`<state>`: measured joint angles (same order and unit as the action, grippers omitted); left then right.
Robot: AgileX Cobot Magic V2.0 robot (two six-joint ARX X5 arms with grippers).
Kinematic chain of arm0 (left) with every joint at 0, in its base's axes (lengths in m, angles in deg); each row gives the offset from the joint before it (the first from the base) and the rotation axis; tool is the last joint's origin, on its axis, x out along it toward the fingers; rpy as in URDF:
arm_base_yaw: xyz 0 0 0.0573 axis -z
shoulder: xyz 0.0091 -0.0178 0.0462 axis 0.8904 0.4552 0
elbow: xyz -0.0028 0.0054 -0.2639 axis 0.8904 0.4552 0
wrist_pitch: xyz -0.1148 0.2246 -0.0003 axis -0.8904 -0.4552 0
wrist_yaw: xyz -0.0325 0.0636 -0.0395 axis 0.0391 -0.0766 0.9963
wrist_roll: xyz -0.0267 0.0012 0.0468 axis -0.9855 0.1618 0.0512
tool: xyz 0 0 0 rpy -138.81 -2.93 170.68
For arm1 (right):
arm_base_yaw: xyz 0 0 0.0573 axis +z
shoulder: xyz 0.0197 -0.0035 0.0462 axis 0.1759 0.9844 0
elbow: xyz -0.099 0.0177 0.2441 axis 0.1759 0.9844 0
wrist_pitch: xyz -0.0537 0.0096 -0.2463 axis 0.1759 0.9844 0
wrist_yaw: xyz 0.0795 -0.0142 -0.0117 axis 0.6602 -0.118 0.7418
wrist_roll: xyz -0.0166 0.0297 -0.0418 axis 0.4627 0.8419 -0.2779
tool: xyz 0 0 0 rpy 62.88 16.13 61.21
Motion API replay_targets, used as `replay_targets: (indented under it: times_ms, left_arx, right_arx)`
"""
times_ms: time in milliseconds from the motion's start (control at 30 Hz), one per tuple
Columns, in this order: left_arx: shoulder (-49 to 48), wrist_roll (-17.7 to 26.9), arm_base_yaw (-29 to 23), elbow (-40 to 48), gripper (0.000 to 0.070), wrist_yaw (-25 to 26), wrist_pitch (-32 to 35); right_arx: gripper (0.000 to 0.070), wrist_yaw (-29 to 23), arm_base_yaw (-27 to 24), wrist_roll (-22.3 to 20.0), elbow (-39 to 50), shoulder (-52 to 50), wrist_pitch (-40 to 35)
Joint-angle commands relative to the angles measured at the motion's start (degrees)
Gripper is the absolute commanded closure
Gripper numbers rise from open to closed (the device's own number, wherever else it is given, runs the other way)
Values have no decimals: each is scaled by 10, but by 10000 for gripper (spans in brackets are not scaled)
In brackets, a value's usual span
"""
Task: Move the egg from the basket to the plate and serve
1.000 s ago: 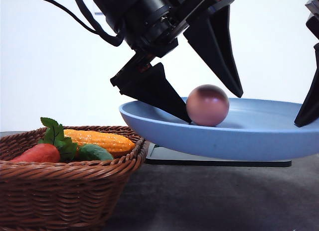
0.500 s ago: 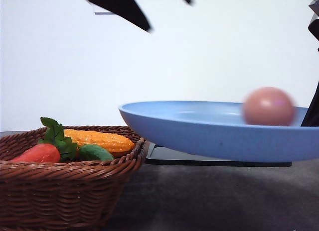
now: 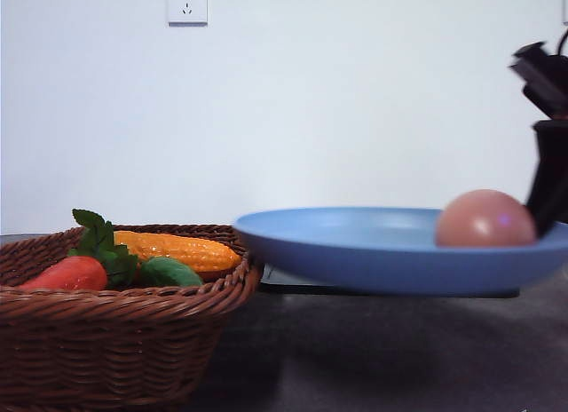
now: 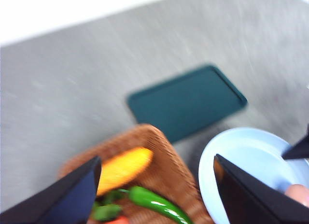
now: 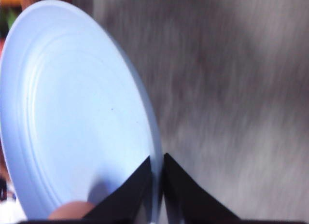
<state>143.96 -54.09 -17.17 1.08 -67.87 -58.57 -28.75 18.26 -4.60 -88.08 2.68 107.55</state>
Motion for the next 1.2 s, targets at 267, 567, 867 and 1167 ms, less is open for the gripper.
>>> replay_targets:
  times_ms: [267,567,867,1167]
  left_arx:
    - [-129,-20,3,-12,225,-12,-26]
    - [-185,-37,3,-12,225,-11,-64]
    - [-181,-51,3,-11,225,-11,-93]
    - [-172,-59,3,-11,228,-11,-93]
  right_arx:
    - [700,-30,-41,-21,-188,184,-34]
    - [700,-56,-50,-17,-347,352,-24]
    - [700,-53,-49,-12,-409,436,-12]
    - [618,-53,-49,-22,-410,445,-8]
